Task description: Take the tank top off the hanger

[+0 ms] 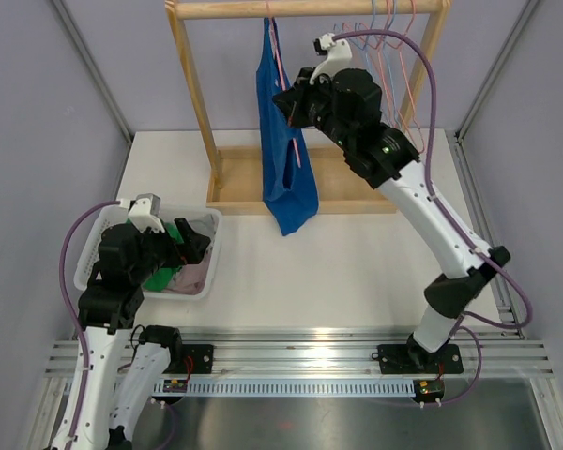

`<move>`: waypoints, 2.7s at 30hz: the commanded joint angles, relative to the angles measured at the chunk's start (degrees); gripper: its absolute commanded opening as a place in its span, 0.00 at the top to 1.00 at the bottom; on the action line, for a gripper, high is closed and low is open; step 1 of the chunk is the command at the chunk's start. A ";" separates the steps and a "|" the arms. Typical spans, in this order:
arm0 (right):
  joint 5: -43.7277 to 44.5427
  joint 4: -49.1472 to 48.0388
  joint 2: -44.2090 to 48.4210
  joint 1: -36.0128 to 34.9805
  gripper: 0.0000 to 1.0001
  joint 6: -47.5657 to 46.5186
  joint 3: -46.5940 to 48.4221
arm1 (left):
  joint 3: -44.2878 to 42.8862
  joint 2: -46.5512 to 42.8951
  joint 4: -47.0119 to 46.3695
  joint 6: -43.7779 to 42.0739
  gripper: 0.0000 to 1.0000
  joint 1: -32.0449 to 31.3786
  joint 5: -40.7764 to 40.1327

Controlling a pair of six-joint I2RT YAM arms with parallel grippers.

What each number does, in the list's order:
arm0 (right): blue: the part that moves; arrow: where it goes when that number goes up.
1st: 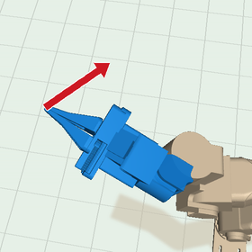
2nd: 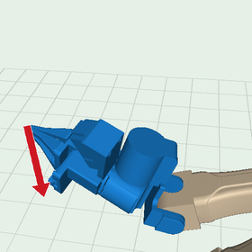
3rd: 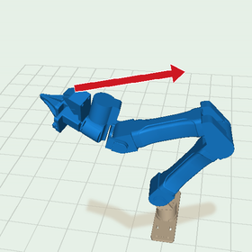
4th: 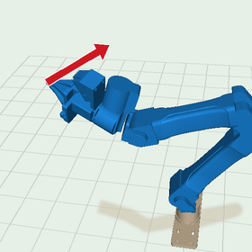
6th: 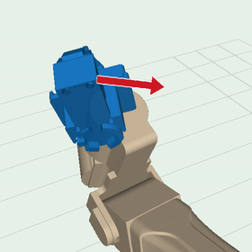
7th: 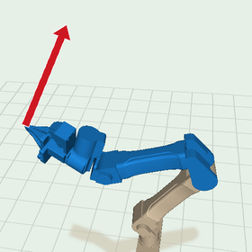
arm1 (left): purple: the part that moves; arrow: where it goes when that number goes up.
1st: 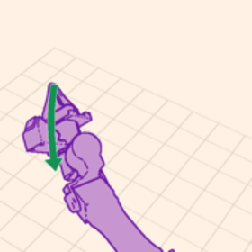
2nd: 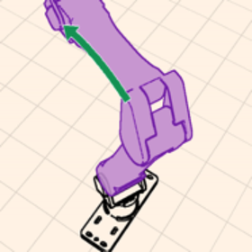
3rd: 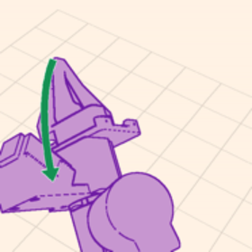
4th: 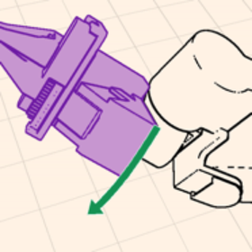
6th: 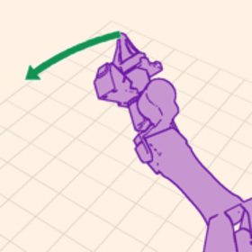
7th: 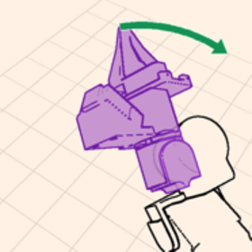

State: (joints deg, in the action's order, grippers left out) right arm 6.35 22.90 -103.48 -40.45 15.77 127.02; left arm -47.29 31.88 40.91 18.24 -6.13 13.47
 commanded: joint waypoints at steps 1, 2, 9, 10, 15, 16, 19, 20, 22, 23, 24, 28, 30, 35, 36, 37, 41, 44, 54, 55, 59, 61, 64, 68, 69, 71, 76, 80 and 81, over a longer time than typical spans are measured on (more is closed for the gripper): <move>-6.08 -6.19 13.98 0.37 1.00 1.89 -9.57 | -3.77 0.46 -2.41 -0.23 0.01 -0.90 3.83; -8.00 -6.89 18.53 0.28 1.00 2.16 -15.60 | -4.21 1.42 -2.93 -0.05 0.01 -1.07 4.80; -11.52 -2.61 33.40 0.37 1.00 3.48 -31.11 | -15.36 10.73 -7.32 1.88 0.01 -6.69 4.72; -12.84 -1.90 34.91 0.37 1.00 3.83 -32.70 | -16.86 12.05 -9.59 2.76 0.01 -10.09 4.11; -21.10 0.57 47.21 0.46 1.00 7.52 -45.35 | -25.39 19.35 -18.91 2.77 0.01 -24.87 -1.08; -22.16 0.75 48.88 0.46 1.00 8.74 -46.85 | -25.57 20.67 -23.46 1.81 0.01 -28.90 -1.52; -24.71 2.24 55.04 0.37 1.00 11.81 -50.99 | -23.82 22.08 -34.46 1.10 0.01 -33.84 -3.19; -25.33 2.59 56.45 0.28 1.00 12.52 -51.61 | -23.47 22.70 -36.23 0.75 0.01 -34.56 -3.80; -26.12 3.73 60.14 0.46 1.00 14.10 -53.28 | -23.99 24.27 -38.70 -0.65 0.01 -36.66 -4.94; -26.82 4.34 61.11 0.37 1.00 14.46 -53.98 | -23.99 25.59 -39.32 -1.27 0.01 -37.28 -6.08; -27.44 6.00 62.60 0.37 1.00 14.73 -54.16 | -23.90 26.39 -40.45 -2.15 0.01 -37.90 -6.53; -29.99 8.74 64.89 0.37 1.00 16.57 -55.65 | -22.76 29.03 -44.15 -2.33 0.01 -39.22 -6.71; -31.39 8.22 66.21 0.37 1.00 17.62 -57.23 | -22.85 30.52 -45.03 -2.68 0.04 -40.01 -6.71; -33.42 7.08 67.54 0.37 1.00 18.86 -58.82 | -22.94 32.19 -45.92 -3.39 0.07 -40.89 -7.24; -33.33 7.25 67.36 0.28 1.00 18.69 -58.82 | -22.94 32.54 -46.09 -3.56 0.07 -41.15 -7.06; -32.81 7.51 67.27 0.37 1.00 18.42 -58.64 | -22.94 32.72 -46.18 -3.65 0.06 -41.33 -6.54; -32.72 7.78 66.30 0.28 1.00 17.81 -57.94 | -22.85 33.42 -46.00 -4.88 0.25 -42.56 -7.93; -30.71 8.56 66.39 0.37 1.00 16.84 -57.33 | -22.94 33.86 -44.52 -5.14 0.68 -42.82 -9.52; -26.83 14.01 67.01 0.37 1.00 11.75 -56.80 | -22.15 32.29 -39.69 -5.50 1.00 -42.82 -21.80; -26.65 15.06 67.01 0.37 1.00 9.65 -56.80 | -21.97 32.02 -38.72 -5.15 1.00 -42.82 -27.39; -31.11 18.06 69.10 0.37 1.00 7.08 -59.24 | -21.01 30.18 -33.89 -2.08 1.00 -42.82 -43.65; -34.89 17.28 71.47 0.37 1.00 6.56 -61.00 | -21.00 29.65 -30.37 0.65 1.00 -42.39 -50.26; -37.45 15.08 73.94 0.37 1.00 5.94 -62.51 | -22.05 29.64 -25.27 5.74 1.00 -40.98 -53.28; -42.30 11.91 77.38 0.28 1.00 4.27 -64.62 | -26.09 32.36 -18.16 11.29 1.00 -38.17 -48.56; -41.17 11.04 77.64 0.28 1.00 3.66 -64.71 | -26.97 32.63 -18.49 10.60 1.00 -38.08 -46.19; -37.05 7.37 78.25 0.28 1.00 2.69 -65.58 | -25.76 31.76 -23.81 9.01 1.00 -38.17 -34.52; -25.36 -21.07 80.02 0.28 1.00 3.83 -78.81 | -13.48 29.38 -45.79 7.60 1.00 -39.65 11.79; -21.30 -55.50 74.25 0.28 1.00 2.26 -86.58 | -8.80 31.40 -51.29 4.10 1.00 -49.21 22.21; -20.33 -58.55 72.47 0.28 1.00 1.55 -86.77 | -7.66 31.40 -51.10 3.74 1.00 -50.37 21.95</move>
State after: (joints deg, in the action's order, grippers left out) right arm -19.88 -5.63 -26.28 -40.12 19.51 41.69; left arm -57.78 62.85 -1.21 25.43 -51.24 18.85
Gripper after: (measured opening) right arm 0.036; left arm 0.025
